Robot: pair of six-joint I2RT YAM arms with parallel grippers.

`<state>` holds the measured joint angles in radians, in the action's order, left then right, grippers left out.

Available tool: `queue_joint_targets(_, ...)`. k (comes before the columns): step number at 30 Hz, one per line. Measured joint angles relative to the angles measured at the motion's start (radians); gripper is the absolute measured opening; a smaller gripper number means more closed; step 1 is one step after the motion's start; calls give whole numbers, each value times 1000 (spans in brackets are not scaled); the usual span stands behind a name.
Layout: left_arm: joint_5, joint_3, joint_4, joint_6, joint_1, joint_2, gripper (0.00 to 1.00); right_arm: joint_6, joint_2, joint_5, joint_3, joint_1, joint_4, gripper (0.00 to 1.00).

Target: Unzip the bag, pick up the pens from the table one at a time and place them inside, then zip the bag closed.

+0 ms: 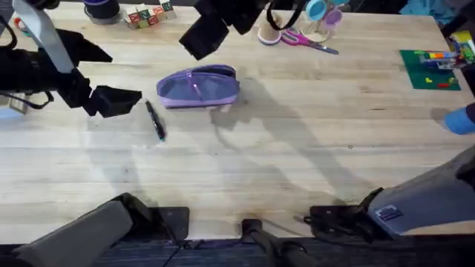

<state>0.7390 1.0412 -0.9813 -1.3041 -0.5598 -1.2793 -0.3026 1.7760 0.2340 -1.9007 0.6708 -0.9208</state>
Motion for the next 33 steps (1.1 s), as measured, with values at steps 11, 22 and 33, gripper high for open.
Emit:
queue_joint_targets(11,2,0,0,-3,0,0,993,-188,0,0,0,0,15,33)
queue_joint_targets(22,1,0,0,-3,0,0,993,-494,30,3,2,0,26,31)
queue_joint_targets(33,1,0,0,-3,0,0,993,-613,238,3,16,4,26,31)
